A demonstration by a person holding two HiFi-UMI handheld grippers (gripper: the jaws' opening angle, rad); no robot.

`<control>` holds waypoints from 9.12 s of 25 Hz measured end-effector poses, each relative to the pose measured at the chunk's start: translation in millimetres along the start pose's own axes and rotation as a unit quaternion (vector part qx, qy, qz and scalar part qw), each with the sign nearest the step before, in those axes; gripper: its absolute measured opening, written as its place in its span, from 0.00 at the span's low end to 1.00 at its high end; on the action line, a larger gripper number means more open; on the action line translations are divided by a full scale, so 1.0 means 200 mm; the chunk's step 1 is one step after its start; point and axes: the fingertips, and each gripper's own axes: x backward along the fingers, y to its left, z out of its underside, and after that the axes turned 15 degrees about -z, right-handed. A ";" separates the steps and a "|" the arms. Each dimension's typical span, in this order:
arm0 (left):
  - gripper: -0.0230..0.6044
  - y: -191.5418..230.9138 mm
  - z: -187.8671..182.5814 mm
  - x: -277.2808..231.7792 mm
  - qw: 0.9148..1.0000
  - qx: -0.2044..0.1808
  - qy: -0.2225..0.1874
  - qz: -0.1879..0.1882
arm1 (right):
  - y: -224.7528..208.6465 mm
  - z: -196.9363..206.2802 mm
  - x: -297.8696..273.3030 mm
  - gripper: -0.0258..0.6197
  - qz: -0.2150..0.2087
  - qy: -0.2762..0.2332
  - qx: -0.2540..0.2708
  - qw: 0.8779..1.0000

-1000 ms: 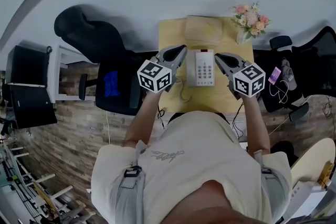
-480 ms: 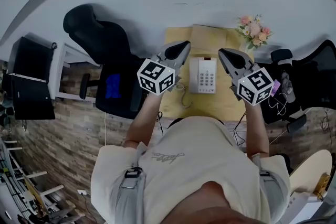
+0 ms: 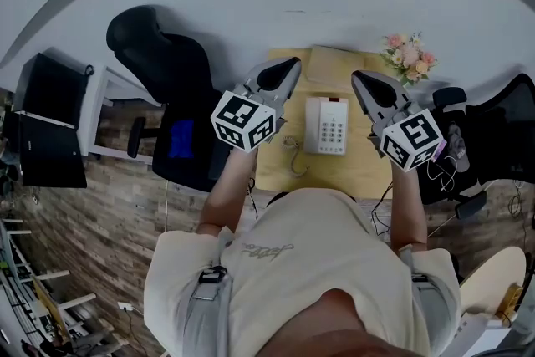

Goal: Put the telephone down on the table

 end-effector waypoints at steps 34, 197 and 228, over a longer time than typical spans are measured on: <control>0.06 0.21 -0.32 0.03 0.995 -0.014 -0.069 -0.072 | -0.12 -0.28 0.00 0.04 0.067 -0.051 0.026 0.996; 0.06 0.10 -0.07 0.21 0.998 0.011 -0.037 -0.046 | 0.02 -0.08 0.16 0.04 0.080 -0.014 0.032 0.996; 0.06 0.15 0.01 0.17 0.997 0.024 -0.027 -0.063 | -0.06 0.00 0.13 0.04 0.073 -0.005 0.020 0.997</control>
